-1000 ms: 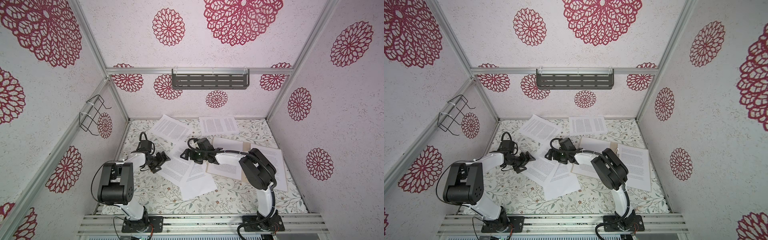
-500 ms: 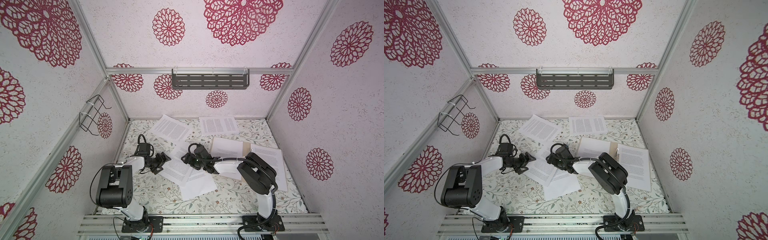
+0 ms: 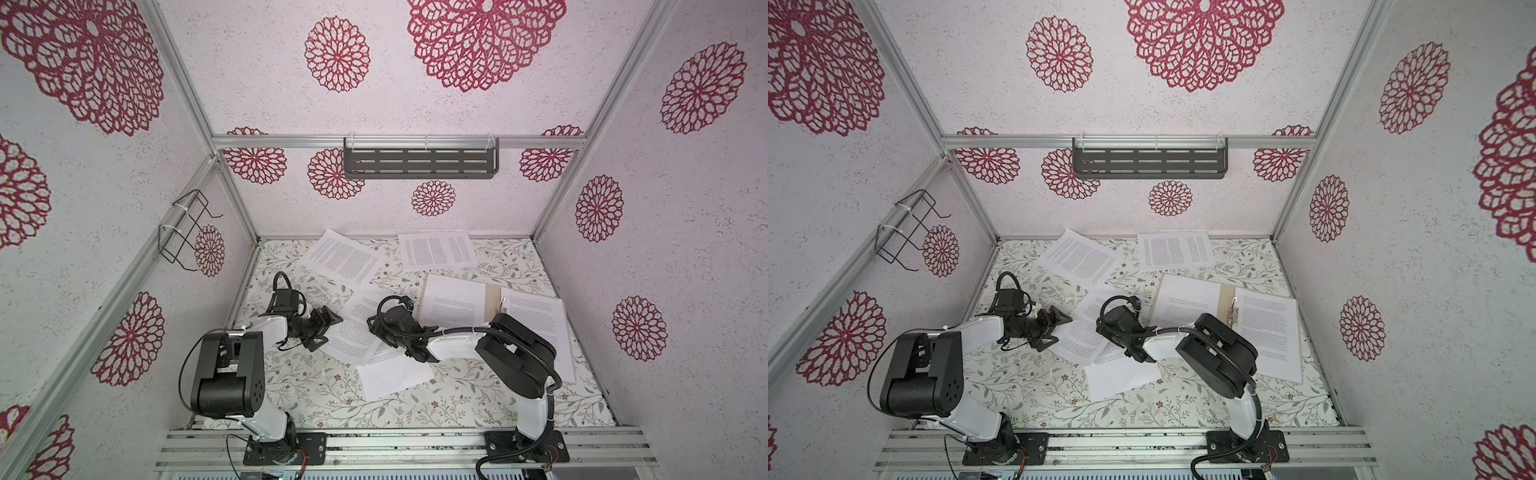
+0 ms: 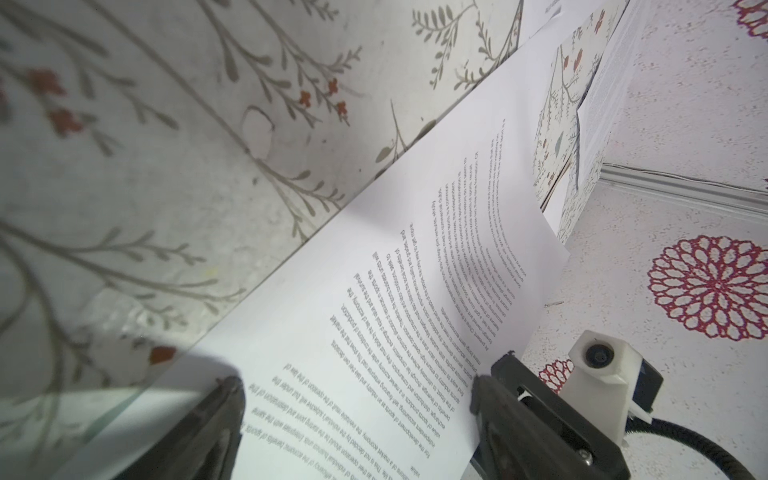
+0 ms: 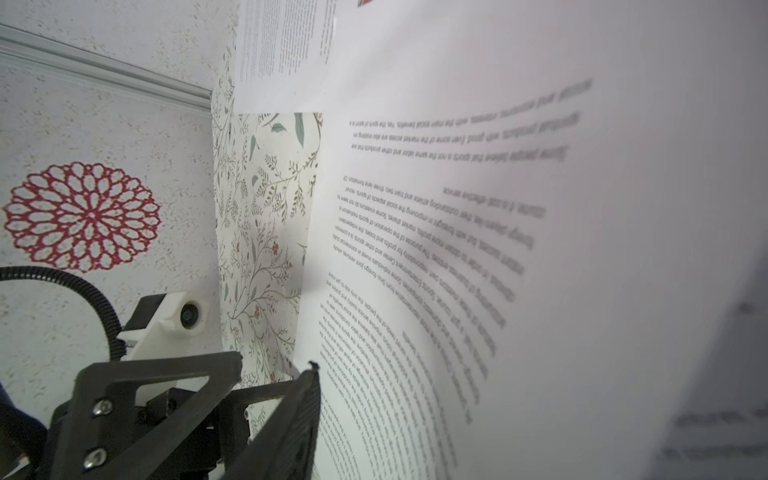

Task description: Put the files into the folder

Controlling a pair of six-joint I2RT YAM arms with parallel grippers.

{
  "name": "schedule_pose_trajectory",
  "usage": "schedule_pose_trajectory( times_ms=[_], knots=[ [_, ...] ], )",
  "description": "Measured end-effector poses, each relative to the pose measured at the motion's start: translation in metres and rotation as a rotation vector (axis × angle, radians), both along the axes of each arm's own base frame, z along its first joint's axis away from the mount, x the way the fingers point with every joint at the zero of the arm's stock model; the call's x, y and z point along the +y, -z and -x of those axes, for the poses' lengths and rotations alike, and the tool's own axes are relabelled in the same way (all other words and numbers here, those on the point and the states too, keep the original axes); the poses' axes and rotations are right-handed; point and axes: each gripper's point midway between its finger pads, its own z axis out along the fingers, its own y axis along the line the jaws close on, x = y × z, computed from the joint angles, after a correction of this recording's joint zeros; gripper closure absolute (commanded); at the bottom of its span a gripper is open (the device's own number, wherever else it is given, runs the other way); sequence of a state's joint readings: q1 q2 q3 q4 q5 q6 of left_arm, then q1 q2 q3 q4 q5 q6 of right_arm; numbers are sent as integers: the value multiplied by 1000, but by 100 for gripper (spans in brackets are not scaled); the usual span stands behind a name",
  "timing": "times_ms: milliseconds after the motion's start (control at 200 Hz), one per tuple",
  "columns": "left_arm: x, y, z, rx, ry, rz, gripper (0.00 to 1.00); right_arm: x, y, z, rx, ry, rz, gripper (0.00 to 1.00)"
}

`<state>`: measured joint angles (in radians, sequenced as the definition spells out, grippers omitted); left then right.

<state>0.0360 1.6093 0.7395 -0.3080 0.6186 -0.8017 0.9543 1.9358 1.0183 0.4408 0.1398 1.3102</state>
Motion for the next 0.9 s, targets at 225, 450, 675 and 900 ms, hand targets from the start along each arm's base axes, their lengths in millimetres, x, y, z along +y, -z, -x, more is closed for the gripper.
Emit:
schedule_pose_trajectory(
  times_ms=[225, 450, 675, 900],
  knots=[
    [2, 0, 0, 1, -5, 4, 10, -4, -9, -1, -9, 27, -18, 48],
    [2, 0, 0, 2, -6, 6, 10, -10, -5, 3, 7, 42, -22, 54],
    [2, 0, 0, 2, -8, 7, 10, -18, 5, 8, 28, 65, -11, 65],
    [3, 0, 0, 2, -9, 12, 10, -15, 5, 12, 32, 68, -24, 90]
  ],
)
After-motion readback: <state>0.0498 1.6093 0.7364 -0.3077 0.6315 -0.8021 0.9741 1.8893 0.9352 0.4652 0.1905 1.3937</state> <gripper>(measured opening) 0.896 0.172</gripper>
